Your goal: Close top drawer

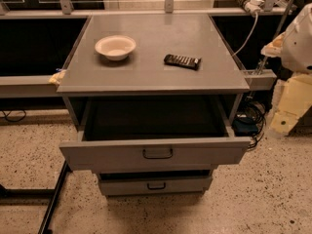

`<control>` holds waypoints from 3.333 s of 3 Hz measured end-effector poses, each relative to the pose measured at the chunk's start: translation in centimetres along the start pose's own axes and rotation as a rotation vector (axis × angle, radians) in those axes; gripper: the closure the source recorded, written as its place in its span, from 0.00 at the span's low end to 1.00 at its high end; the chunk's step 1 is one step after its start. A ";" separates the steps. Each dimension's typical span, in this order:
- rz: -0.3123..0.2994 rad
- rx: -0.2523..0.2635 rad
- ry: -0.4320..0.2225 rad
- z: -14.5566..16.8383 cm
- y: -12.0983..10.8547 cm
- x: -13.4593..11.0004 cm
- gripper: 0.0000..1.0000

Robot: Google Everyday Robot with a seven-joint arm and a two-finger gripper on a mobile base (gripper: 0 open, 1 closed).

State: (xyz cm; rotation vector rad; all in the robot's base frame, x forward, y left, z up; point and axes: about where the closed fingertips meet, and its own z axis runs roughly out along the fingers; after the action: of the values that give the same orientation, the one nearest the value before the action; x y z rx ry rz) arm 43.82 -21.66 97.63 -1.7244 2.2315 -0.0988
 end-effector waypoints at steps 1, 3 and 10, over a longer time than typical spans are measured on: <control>0.000 0.000 0.000 0.0 0.0 0.0 0.00; -0.005 0.020 -0.049 4.2 1.3 0.1 0.39; -0.061 -0.046 -0.190 32.6 7.3 1.8 1.00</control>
Offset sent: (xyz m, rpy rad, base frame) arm 0.0001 0.0026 -0.0234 0.0221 -0.0275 0.0046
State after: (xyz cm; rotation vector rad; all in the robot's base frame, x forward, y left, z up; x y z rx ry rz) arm 46.06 -16.86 64.55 -1.7475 2.0600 0.1000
